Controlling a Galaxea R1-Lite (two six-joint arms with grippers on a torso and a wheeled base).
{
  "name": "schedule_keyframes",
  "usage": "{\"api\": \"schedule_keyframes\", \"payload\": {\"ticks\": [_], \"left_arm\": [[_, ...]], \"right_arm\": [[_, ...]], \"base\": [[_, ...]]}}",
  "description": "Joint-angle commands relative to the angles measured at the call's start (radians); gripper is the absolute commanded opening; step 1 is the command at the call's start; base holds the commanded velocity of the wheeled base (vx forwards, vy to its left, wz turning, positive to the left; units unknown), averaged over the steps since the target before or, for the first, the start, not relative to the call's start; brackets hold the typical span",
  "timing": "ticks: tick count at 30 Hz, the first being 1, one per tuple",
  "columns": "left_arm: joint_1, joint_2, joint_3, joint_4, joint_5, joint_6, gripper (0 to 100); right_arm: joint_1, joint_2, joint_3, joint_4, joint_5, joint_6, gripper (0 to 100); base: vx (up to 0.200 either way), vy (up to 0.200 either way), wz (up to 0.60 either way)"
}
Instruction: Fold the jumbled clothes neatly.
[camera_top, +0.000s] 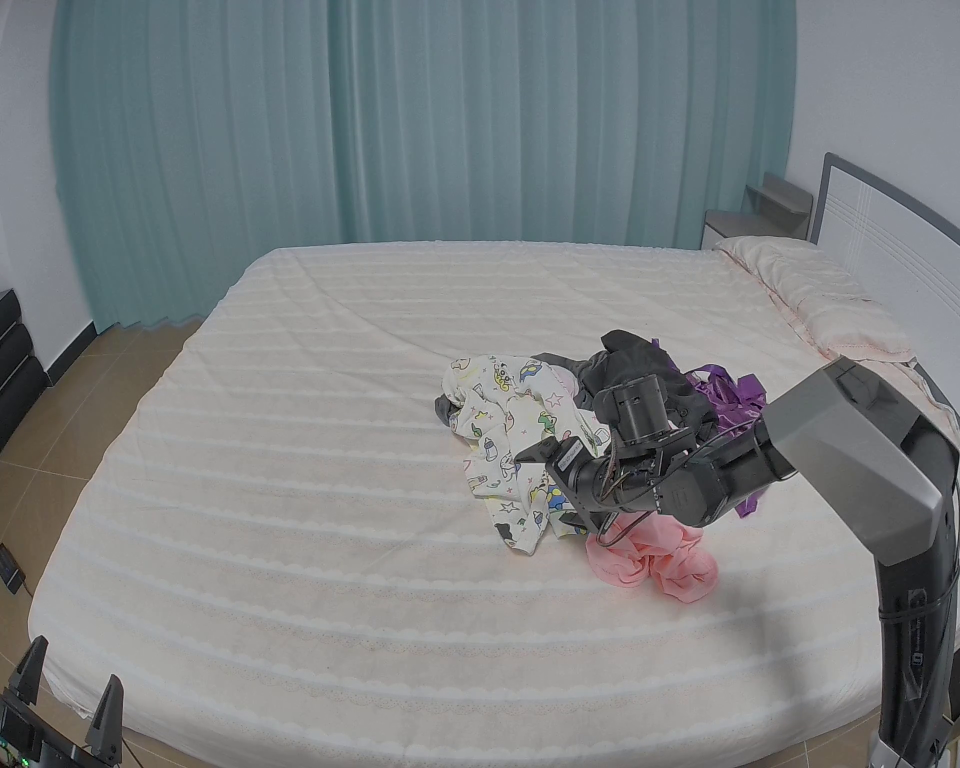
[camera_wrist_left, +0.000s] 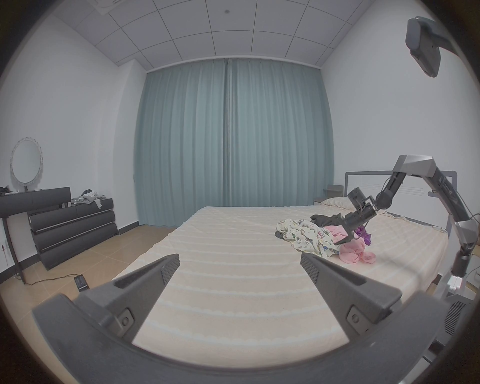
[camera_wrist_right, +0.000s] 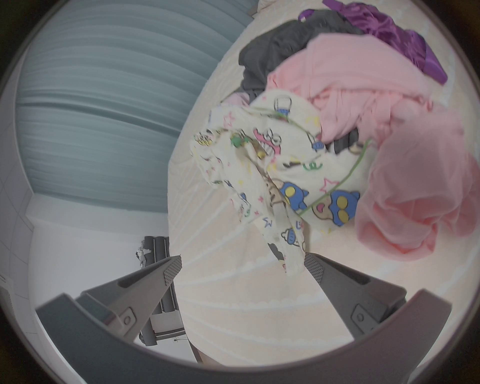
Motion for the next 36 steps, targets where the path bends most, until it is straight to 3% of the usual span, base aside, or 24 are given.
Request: {"api": "schedule_keyframes", "payload": {"ticks": [1, 18, 24, 36], "left_arm": [[0.001, -0.004, 0.018, 0.000, 0.000, 0.000, 100], [0.001, -0.004, 0.018, 0.000, 0.000, 0.000, 100], [0.001, -0.004, 0.018, 0.000, 0.000, 0.000, 100], [0.001, -0.004, 0.018, 0.000, 0.000, 0.000, 100]], "right_arm": [[0.001, 0.043, -0.013, 0.000, -0.019, 0.001, 100], [0.029, 0.119, -0.075, 0.017, -0.183, -0.013, 100], [0.021, 0.160, -0.087, 0.006, -0.233, -0.082, 100], [0.019, 0.195, -0.155, 0.049, -0.266, -0.087, 100]], "base": [[0.000, 0.000, 0.00], [0.000, 0.000, 0.00], [0.000, 0.000, 0.00], [0.000, 0.000, 0.00]]}}
